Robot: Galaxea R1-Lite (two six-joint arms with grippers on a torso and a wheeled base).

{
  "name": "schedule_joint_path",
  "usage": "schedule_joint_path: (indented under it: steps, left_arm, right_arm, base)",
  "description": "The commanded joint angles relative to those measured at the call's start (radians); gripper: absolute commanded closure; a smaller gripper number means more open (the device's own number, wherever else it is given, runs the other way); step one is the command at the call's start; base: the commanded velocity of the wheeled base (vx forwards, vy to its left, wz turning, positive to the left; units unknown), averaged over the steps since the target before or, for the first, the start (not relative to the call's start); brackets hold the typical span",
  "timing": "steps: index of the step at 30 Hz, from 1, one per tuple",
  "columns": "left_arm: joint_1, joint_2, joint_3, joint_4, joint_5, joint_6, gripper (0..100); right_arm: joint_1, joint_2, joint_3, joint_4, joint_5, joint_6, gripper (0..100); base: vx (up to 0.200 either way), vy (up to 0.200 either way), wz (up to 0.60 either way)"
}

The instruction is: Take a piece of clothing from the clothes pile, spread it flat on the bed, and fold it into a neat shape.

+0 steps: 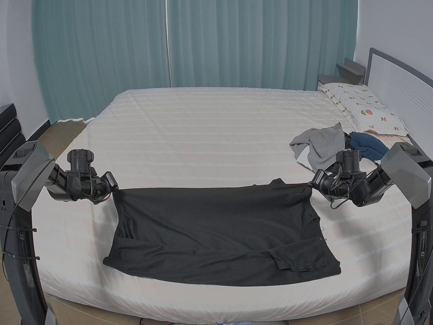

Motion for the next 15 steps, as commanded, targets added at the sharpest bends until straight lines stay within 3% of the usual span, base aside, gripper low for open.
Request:
schedule_joint_path:
  steps: [1, 9, 15]
  left_arm:
    - [0.004, -0.027, 0.024, -0.001, 0.001, 0.014, 100]
    - [0.002, -0.027, 0.015, -0.004, 0.014, 0.056, 100]
    - [-0.009, 0.003, 0.003, -0.095, 0.069, 0.04, 100]
  right_arm:
    - [-0.003, -0.052, 0.026, 0.006, 0.004, -0.002, 100]
    - [0.0, -0.051, 0.0, 0.001, 0.002, 0.0, 100]
    - [-0.003, -0.019, -0.066, -0.001, -0.005, 0.012, 100]
  base:
    - [0.0, 0.0, 0.0]
    - [0.0, 0.0, 0.0]
    - [0.0, 0.0, 0.0]
